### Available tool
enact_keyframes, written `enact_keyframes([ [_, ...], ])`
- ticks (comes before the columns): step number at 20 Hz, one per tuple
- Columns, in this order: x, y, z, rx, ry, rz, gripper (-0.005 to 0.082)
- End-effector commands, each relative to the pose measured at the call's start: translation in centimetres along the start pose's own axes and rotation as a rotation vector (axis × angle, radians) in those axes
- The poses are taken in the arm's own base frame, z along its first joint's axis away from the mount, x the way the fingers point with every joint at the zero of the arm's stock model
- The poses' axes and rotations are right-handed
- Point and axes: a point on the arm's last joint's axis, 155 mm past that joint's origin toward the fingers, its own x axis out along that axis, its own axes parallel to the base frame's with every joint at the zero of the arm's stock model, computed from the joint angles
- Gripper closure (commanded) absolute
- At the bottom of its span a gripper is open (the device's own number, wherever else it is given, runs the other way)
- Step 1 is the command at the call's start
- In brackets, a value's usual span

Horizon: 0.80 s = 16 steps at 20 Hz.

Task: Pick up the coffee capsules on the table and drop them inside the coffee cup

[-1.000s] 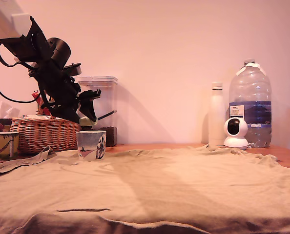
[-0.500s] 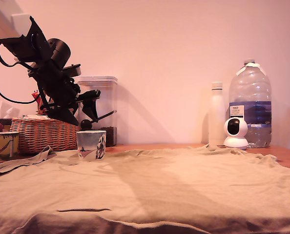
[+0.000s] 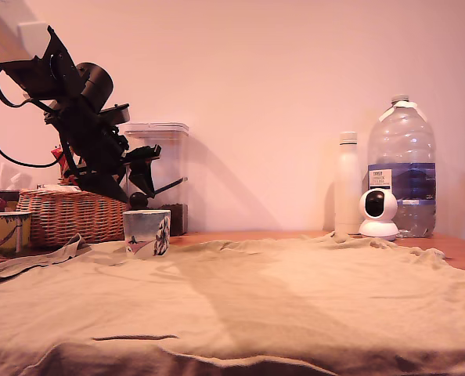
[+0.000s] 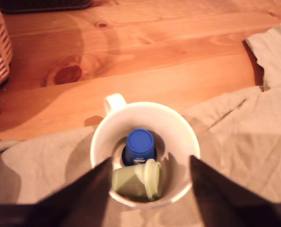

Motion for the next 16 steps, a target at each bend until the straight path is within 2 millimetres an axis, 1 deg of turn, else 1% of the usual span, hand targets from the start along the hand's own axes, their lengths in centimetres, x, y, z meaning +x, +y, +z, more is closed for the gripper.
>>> enact_keyframes([
  [1,-0.4,-0.6,0.8,0.025,-0.018,-0.014,0.0783],
  [4,-2.4,-1.1,2.3,0.043,-0.045,-0.017,0.0792],
  [7,-5.1,-1.8,4.2,0.050,-0.081,-0.018,0.0792],
  [11,-9.4,-2.7,6.3,0.068,-0.113,-0.012,0.0792],
  [14,-12.7,-3.0,7.5,0.088,-0.138,0.017,0.0792],
  [16,-15.2,-3.2,8.7,0.101,-0.173,0.036,0.0792],
])
